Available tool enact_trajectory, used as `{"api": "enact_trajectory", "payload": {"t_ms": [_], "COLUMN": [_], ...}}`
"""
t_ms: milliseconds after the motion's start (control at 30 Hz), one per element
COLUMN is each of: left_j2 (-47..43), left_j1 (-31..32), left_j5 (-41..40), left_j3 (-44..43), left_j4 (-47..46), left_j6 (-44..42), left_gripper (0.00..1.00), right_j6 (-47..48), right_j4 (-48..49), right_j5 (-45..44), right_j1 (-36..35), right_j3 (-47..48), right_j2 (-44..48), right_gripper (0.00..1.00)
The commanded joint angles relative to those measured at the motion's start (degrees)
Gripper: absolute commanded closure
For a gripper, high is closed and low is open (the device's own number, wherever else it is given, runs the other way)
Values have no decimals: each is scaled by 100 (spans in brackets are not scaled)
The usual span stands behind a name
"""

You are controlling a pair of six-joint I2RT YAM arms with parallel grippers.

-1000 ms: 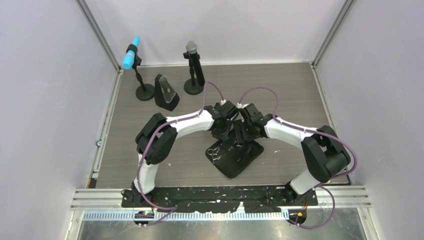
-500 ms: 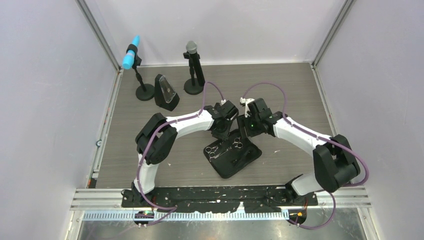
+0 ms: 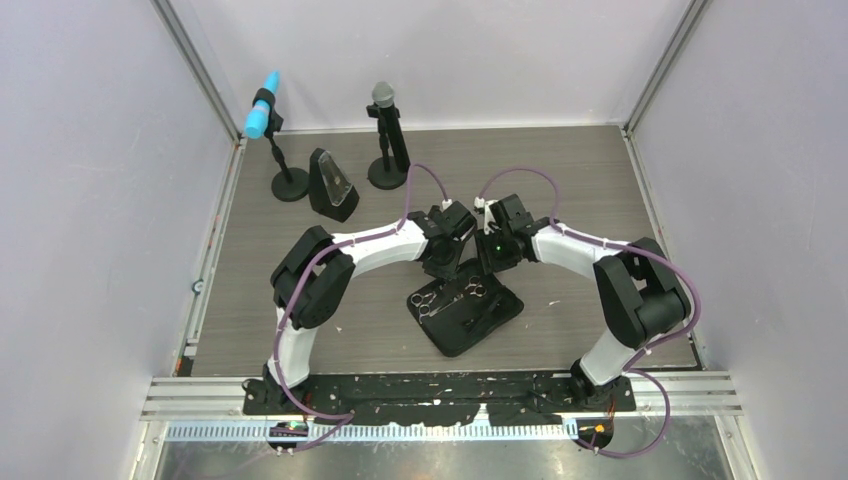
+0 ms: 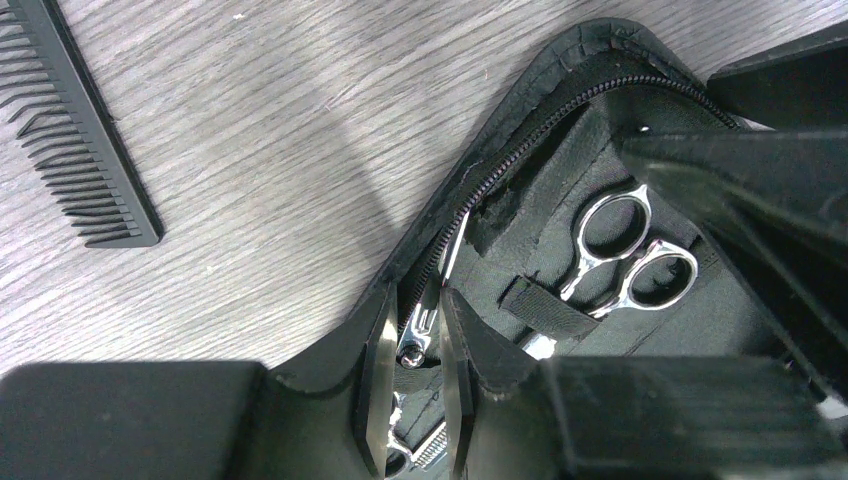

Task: Sort the hair-cutting tools
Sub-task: Adjust the haircut tool in the hairdressing tool bag.

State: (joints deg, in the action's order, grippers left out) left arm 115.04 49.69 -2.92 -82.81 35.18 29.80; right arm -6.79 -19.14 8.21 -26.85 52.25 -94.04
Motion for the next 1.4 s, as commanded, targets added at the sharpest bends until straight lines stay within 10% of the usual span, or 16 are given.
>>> {"api": "enact_trajectory", "payload": {"t_ms": [0, 200, 500, 1367], "left_j2": [38, -35, -35, -19], "left_j1": [-38, -54, -65, -65], "left_j5": [9, 11, 53, 126], "left_j3": [176, 256, 256, 245], "left_j4": [-50, -114, -128, -134], "left_j6": [-18, -12, -1, -20], "left_gripper": [77, 80, 80, 81], "right_j6": [0, -14, 17, 72], "right_j4": [259, 273, 121, 86], "right_j5": [-186, -130, 6, -77], "right_j1": [9, 20, 22, 101], "right_j3": [166, 125, 170, 421], "right_j2": [-205, -100, 132, -193], "right_gripper": [68, 70, 48, 66]}}
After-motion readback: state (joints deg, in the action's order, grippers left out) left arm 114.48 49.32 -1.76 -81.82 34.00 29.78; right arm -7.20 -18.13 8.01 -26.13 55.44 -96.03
